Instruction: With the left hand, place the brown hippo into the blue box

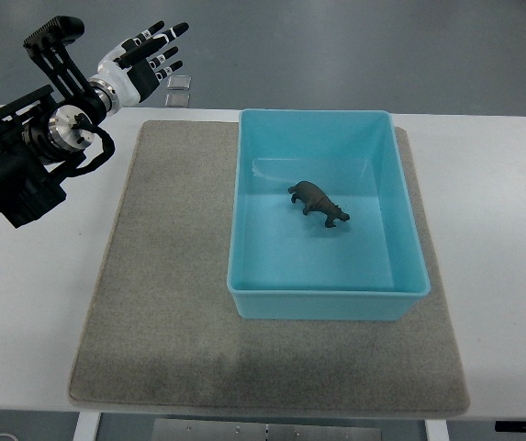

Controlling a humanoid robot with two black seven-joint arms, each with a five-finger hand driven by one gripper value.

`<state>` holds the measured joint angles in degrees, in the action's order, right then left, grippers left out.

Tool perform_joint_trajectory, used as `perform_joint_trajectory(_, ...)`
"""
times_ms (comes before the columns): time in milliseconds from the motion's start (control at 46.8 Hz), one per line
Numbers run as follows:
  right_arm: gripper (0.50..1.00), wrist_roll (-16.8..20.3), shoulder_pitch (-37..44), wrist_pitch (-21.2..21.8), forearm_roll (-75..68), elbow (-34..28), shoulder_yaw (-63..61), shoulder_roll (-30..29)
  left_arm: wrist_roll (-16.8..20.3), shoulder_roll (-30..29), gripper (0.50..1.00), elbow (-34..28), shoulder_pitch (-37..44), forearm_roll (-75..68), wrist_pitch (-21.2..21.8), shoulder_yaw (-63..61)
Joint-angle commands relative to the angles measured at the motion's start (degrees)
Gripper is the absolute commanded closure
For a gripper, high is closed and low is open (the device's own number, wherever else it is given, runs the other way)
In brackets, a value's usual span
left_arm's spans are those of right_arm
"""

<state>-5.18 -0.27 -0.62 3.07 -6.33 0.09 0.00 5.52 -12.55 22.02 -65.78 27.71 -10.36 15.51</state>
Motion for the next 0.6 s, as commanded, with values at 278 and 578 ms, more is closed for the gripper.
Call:
perform_joint_trajectory(278, 0.564, 0.0, 0.0, 0.0, 0.0, 0.0, 0.0, 0.0, 9.2, 3.0, 0.506, -6.0, 1.4, 2.1, -8.8, 2.2)
perform_joint_trajectory(578, 0.564, 0.0, 0.0, 0.0, 0.0, 0.0, 0.0, 0.0, 11.5, 3.0, 0.506, -6.2, 2.3, 1.4, -7.5, 5.8)
